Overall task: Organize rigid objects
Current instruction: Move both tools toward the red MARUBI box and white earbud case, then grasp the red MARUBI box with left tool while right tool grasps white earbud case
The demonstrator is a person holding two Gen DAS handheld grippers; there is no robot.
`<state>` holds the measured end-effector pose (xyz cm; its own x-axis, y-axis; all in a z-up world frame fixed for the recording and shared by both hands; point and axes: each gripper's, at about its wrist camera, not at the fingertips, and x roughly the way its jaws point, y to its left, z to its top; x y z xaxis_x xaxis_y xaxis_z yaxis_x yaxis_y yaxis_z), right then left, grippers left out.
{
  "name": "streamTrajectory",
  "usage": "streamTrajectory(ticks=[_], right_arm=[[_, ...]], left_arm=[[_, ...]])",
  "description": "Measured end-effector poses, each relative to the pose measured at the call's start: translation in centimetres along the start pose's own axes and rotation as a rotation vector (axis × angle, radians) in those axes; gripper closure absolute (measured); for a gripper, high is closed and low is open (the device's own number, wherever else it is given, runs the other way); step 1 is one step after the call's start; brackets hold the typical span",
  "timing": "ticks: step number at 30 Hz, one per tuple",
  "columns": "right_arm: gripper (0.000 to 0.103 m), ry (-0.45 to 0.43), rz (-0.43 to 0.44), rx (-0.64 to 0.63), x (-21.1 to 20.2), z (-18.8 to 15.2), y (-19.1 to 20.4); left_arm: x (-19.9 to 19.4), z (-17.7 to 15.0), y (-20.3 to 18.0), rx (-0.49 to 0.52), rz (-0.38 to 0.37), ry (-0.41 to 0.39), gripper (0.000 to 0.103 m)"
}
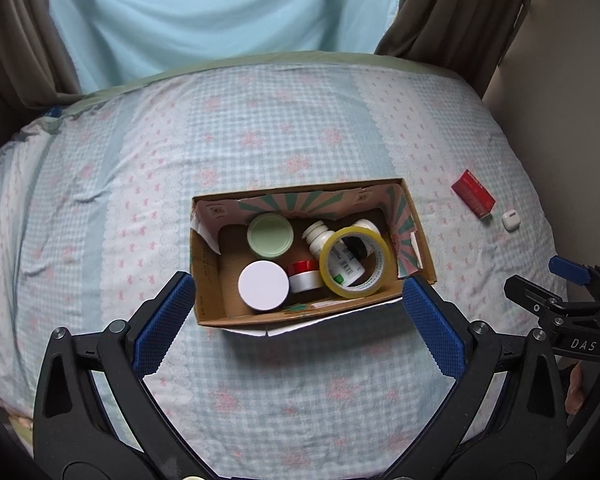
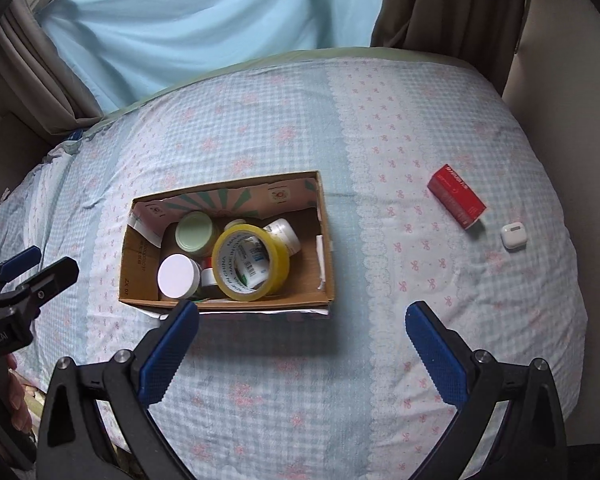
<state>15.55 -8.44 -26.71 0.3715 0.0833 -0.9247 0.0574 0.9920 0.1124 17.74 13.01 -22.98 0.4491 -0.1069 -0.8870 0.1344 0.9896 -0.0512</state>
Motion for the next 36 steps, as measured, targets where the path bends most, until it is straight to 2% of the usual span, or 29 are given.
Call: streamTrajectory(ticks=[4,9,15,19,26,31,36], right_arm=[[0.0,-0.016,-0.017,0.037,-1.5,-0.3,-5.5],[0.0,-0.028,-0.024,0.017,-2.0,0.8,-12.7],[0.0,-0.044,-0.044,-0.039,-1.3,2.8,-21.2],[0.0,-0.013,-0.06,-0.052,0.0,4.0,-26.1],[0.0,0.019,-0.106,-0.096,2.9,4.7,-31.1],[0.003,0.059,-0.093,-0.063,6.0,5.2,-33.2],[0.003,0.095,-0.103,-0.094,9.4,5.7,-33.4]], left_arm=[[-0.3,0.6,-4.9,0.017,0.005,-0.015,0.0],[1.0,1.7,-11.6,-0.03,0.011,0.001,0.0],[4.7,3.8,-20.3,-0.086,-0.022,0.043,0.0],[8.0,5.5,-25.3,-0.106,-0.016,0.091,0.0],[15.2,8.3,-31.2,-0.123,-0.05,0.19,0.0],[20.7,9.7,-32.9,-0.162,-0.042,0.265,0.0],[26.3,10.6,-34.1,-0.225,-0.062,0.347,0.0]])
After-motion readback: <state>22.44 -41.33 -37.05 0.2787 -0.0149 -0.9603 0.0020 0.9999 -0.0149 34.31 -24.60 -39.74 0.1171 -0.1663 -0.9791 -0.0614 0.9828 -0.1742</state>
